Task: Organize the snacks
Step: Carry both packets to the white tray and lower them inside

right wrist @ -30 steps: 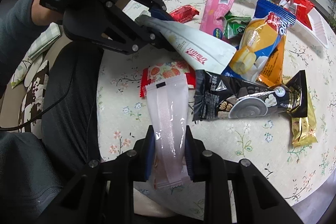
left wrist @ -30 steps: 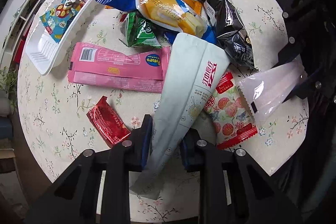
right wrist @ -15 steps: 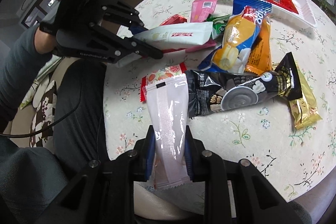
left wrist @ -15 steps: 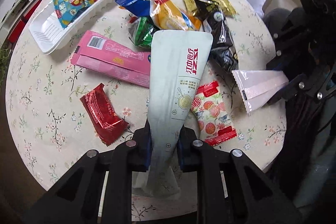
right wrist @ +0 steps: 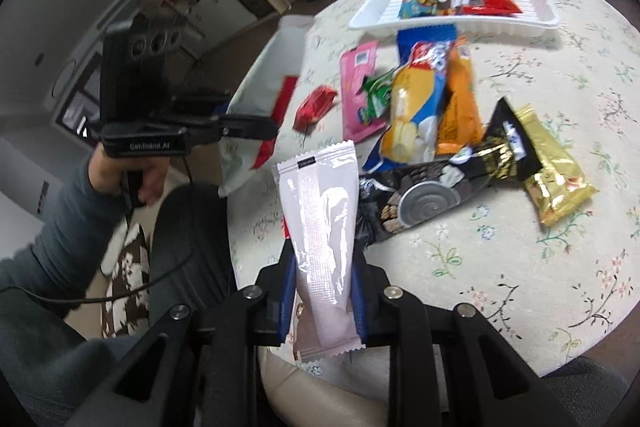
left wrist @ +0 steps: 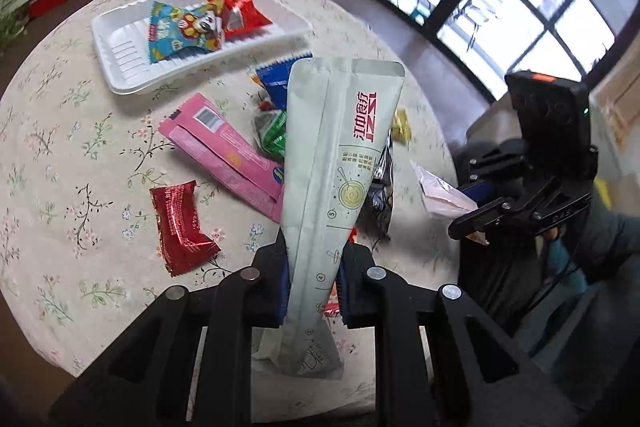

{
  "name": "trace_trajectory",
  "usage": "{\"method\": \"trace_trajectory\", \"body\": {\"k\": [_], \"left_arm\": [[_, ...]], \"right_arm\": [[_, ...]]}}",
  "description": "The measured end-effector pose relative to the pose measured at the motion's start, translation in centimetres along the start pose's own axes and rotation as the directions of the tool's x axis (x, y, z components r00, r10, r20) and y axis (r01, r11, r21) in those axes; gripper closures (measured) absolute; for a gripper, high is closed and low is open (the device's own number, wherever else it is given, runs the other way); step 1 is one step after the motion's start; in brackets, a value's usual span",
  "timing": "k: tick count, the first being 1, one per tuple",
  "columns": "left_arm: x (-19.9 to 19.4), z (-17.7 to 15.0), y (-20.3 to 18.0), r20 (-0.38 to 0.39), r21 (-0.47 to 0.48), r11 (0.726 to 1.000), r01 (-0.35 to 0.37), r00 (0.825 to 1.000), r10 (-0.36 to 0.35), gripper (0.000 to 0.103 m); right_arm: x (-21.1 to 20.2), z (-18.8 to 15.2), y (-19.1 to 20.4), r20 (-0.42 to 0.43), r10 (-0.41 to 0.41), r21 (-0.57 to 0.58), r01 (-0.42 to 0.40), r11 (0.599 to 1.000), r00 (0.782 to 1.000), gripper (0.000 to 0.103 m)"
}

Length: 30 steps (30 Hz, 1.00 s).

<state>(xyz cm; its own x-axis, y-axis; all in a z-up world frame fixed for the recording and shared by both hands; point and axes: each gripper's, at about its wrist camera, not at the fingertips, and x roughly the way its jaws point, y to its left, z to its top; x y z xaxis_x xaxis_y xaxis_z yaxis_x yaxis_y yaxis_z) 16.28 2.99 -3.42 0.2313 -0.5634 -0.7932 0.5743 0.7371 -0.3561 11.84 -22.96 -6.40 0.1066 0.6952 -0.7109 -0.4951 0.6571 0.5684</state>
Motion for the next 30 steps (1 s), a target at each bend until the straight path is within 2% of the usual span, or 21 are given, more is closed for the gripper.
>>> {"method": "trace_trajectory", "body": {"k": [4,9,13,17,24,30], "left_arm": [[-1.6,-0.1,1.8,0.083,-0.103,0.994,0.021,0.996,-0.012,0.087],[-3.8,0.4,5.3,0.188,-0.248,0.969,0.015,0.982,0.033,0.087],[-5.3,2.2,7.5,0.246,-0.312,0.95,0.008,0.966,0.073,0.087],[-6.2,5.6,9.0,0.275,-0.332,0.943,-0.003,0.956,0.1,0.087],[-6.3,12.6,10.8,0.305,-0.357,0.934,-0.015,0.943,0.132,0.087],[-3.7,18.3,12.4,0.265,-0.374,0.927,-0.039,0.953,0.147,0.087]], "right_arm": [[-2.1,0.9,-1.9,0.068,-0.002,0.058,-0.002,0.998,0.998,0.077],[-5.0,1.8,-4.6,0.149,-0.035,0.146,0.013,0.989,0.988,0.077],[-7.5,3.3,-7.5,0.211,-0.079,0.22,0.032,0.975,0.974,0.077],[-9.6,6.0,-10.1,0.259,-0.143,0.274,0.07,0.959,0.955,0.077],[-11.1,13.6,-12.4,0.323,-0.207,0.306,0.105,0.946,0.924,0.077],[-8.3,19.6,-12.9,0.331,-0.204,0.316,0.096,0.944,0.921,0.077]]}}
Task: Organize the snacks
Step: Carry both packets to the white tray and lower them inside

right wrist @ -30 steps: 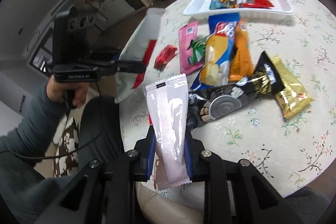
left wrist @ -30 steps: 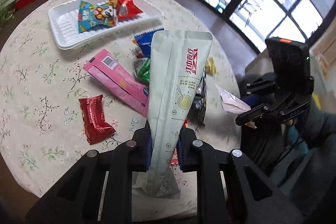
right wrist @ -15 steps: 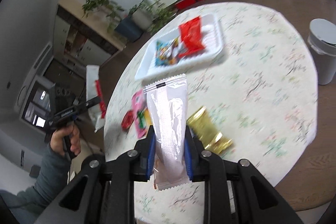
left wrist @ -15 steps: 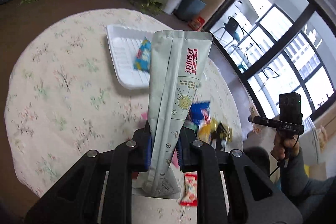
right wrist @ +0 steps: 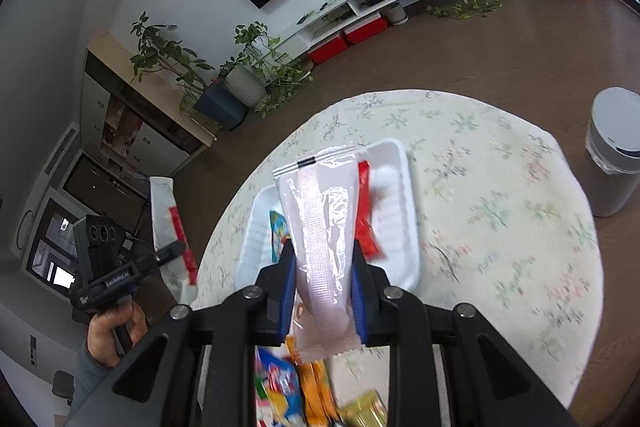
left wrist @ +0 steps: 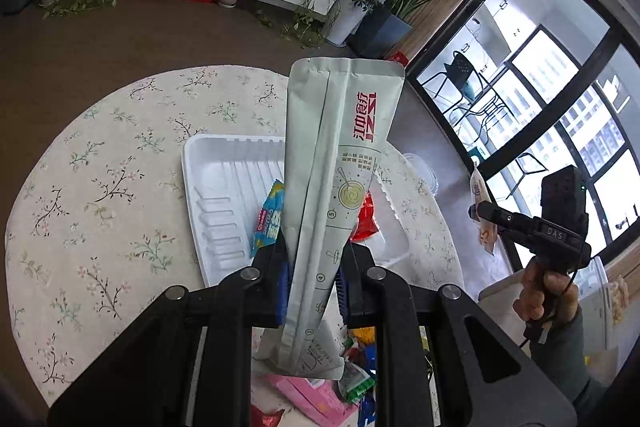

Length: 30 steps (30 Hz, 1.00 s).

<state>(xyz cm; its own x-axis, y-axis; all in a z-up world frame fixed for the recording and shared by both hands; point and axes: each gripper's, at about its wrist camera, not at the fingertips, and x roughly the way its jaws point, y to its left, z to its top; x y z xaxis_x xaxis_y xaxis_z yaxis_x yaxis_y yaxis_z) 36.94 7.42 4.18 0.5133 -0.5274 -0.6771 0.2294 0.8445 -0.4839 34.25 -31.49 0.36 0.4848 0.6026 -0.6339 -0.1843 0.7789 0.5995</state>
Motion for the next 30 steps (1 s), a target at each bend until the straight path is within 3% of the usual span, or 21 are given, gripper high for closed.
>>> {"method": "trace_trajectory", "body": {"k": [7,11,20,30], "left_arm": [[5.9,2.3,1.9,-0.034,-0.081,0.996,-0.028,0.999,0.025,0.087],[8.3,1.6,3.1,-0.052,-0.108,0.993,-0.042,0.998,0.036,0.087],[12.6,0.2,4.1,-0.106,-0.117,0.991,-0.066,0.993,0.053,0.086],[13.2,-0.3,4.0,-0.121,-0.117,0.988,-0.1,0.989,0.086,0.086]], "right_arm": [[6.7,1.8,0.2,-0.046,-0.043,0.039,0.045,0.998,0.998,0.077],[9.5,1.6,-0.9,-0.08,-0.126,0.048,0.13,0.99,0.989,0.077],[11.9,0.4,-3.1,-0.122,-0.215,0.079,0.225,0.971,0.969,0.077],[13.4,0.4,-3.0,-0.134,-0.274,0.026,0.28,0.96,0.952,0.076]]}}
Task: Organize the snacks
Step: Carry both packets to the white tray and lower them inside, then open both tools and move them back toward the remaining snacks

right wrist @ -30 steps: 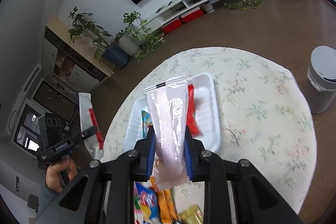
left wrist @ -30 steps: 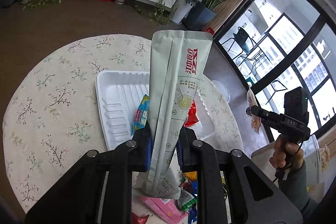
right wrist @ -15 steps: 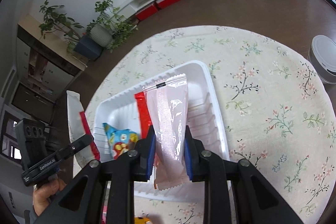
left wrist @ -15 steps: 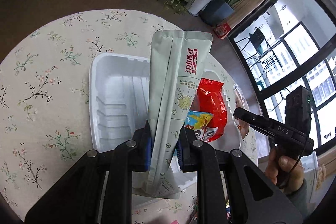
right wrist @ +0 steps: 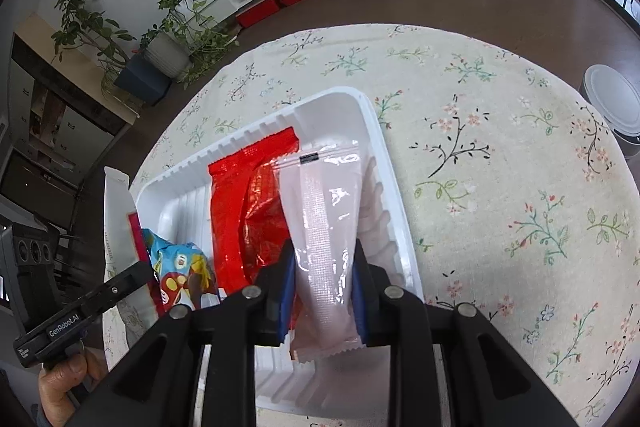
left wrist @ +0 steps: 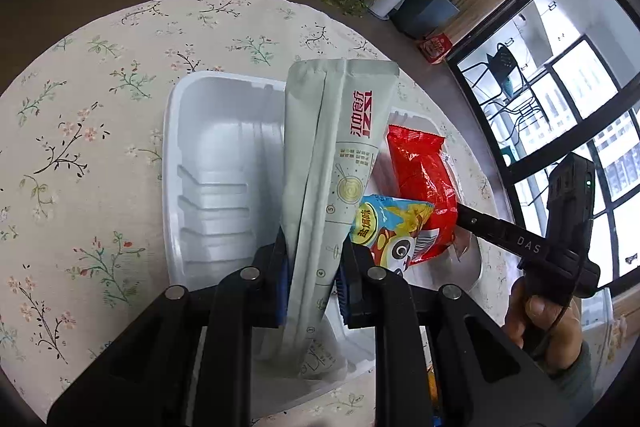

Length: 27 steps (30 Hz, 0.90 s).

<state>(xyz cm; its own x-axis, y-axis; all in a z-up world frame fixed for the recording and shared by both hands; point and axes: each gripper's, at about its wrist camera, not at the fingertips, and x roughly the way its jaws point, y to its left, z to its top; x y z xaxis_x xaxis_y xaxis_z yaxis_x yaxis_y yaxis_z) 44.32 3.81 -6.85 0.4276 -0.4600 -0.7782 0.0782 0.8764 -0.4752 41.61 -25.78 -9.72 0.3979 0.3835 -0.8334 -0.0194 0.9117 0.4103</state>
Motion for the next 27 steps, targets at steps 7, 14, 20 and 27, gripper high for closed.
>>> {"method": "trace_trajectory", "body": {"k": [7,14,20,27], "left_arm": [[0.3,-0.2,-0.2,-0.002,-0.005,0.999,-0.031,1.0,0.031,0.086],[-0.1,-0.6,0.0,-0.001,-0.014,0.998,-0.056,0.998,0.056,0.073],[-0.8,-0.4,-0.7,0.029,-0.001,0.998,-0.059,0.998,0.059,0.046],[-1.8,-0.5,-1.2,0.055,0.015,0.998,-0.062,0.997,0.061,0.029]], "right_arm": [[0.8,-0.2,0.3,-0.008,-0.029,-0.026,0.028,0.999,1.0,0.072],[0.7,-0.3,0.6,-0.004,-0.05,-0.05,0.05,0.997,0.999,0.071],[0.2,-0.6,0.9,0.006,-0.056,-0.063,0.056,0.996,0.998,0.063],[-1.0,-0.8,1.7,0.039,-0.081,-0.092,0.084,0.992,0.996,0.042]]}}
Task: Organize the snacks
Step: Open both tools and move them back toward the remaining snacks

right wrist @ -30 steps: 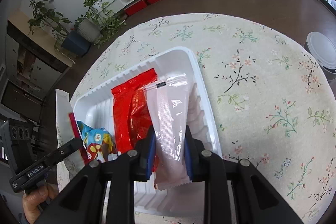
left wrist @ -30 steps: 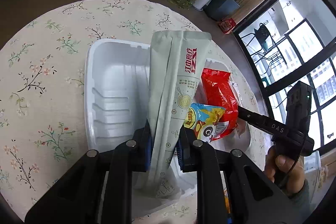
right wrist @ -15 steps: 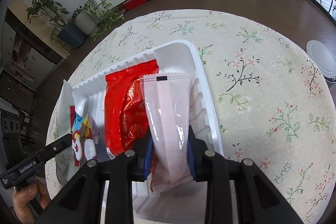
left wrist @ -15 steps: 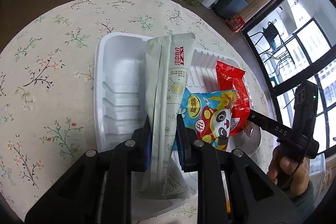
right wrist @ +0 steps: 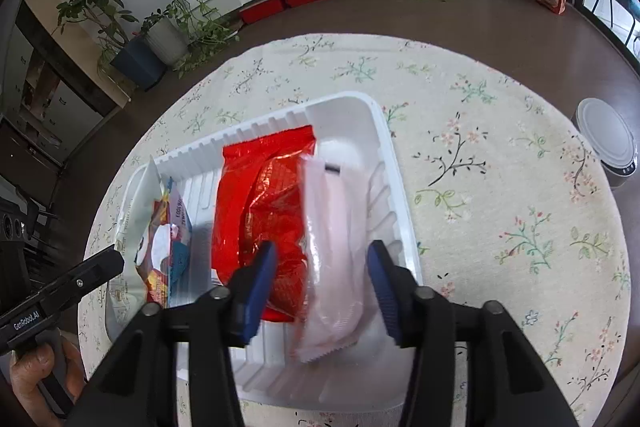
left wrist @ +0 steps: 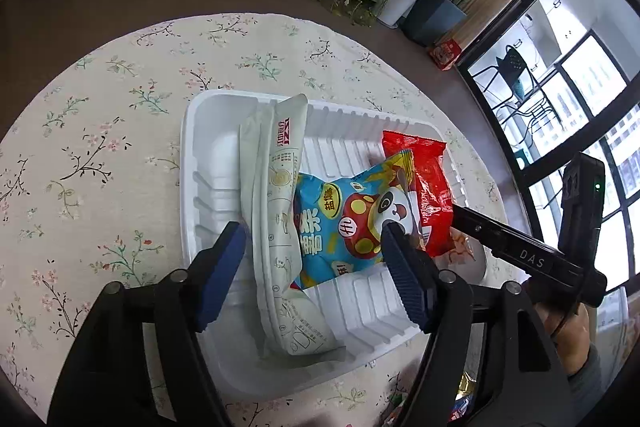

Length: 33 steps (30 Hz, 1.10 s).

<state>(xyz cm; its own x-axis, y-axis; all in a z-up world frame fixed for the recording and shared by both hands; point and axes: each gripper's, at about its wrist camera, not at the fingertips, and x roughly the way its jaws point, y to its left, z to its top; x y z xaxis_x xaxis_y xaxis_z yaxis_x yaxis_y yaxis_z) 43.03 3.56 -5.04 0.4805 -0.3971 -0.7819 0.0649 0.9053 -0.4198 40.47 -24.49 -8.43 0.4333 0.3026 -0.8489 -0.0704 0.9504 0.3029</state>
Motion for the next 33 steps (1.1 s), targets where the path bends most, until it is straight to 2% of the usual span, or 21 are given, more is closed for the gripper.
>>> {"method": "trace_trajectory", "body": {"k": [5,11,15,18,20,23,25,28,33], "left_arm": [[-1.3,-0.5,-0.4,0.025,-0.007,1.0,0.008,1.0,-0.008,0.011],[-5.1,-1.8,-1.4,0.087,0.041,0.999,0.019,0.996,-0.022,0.0],[-8.5,-4.1,-2.1,0.145,0.109,0.994,-0.012,0.989,-0.004,0.0],[-10.9,-6.4,-2.5,0.183,0.15,0.988,-0.034,0.983,0.006,0.0],[-12.5,-8.2,-2.6,0.229,0.172,0.984,-0.041,0.973,0.0,0.0],[-14.9,-11.7,-2.4,0.302,0.201,0.976,-0.088,0.953,0.023,0.0],[-15.7,-13.6,-1.6,0.284,0.167,0.982,-0.085,0.958,0.035,0.0],[-16.7,-16.6,-0.3,0.248,0.094,0.995,-0.041,0.969,0.017,0.0],[-18.1,-21.6,1.2,0.248,-0.033,0.999,0.014,0.969,-0.005,0.0]], "right_arm": [[-1.4,-0.1,-0.2,0.021,0.009,0.017,-0.01,1.0,1.0,0.038],[-4.7,-1.0,-0.4,0.08,0.057,0.031,-0.06,0.998,0.995,0.033],[-7.7,-2.4,-0.7,0.126,0.111,0.038,-0.116,0.992,0.986,0.026],[-9.6,-4.1,-0.7,0.136,0.142,0.022,-0.147,0.989,0.98,0.025],[-10.8,-5.7,-0.8,0.129,0.164,0.015,-0.167,0.986,0.978,0.025],[-12.4,-8.8,-1.4,0.134,0.185,0.018,-0.189,0.982,0.973,0.025],[-13.3,-11.0,-2.1,0.131,0.199,0.031,-0.205,0.978,0.971,0.025],[-14.4,-14.2,-2.8,0.124,0.202,0.054,-0.21,0.976,0.972,0.025],[-16.0,-18.8,-3.7,0.145,0.179,0.112,-0.195,0.974,0.973,0.025]]}}
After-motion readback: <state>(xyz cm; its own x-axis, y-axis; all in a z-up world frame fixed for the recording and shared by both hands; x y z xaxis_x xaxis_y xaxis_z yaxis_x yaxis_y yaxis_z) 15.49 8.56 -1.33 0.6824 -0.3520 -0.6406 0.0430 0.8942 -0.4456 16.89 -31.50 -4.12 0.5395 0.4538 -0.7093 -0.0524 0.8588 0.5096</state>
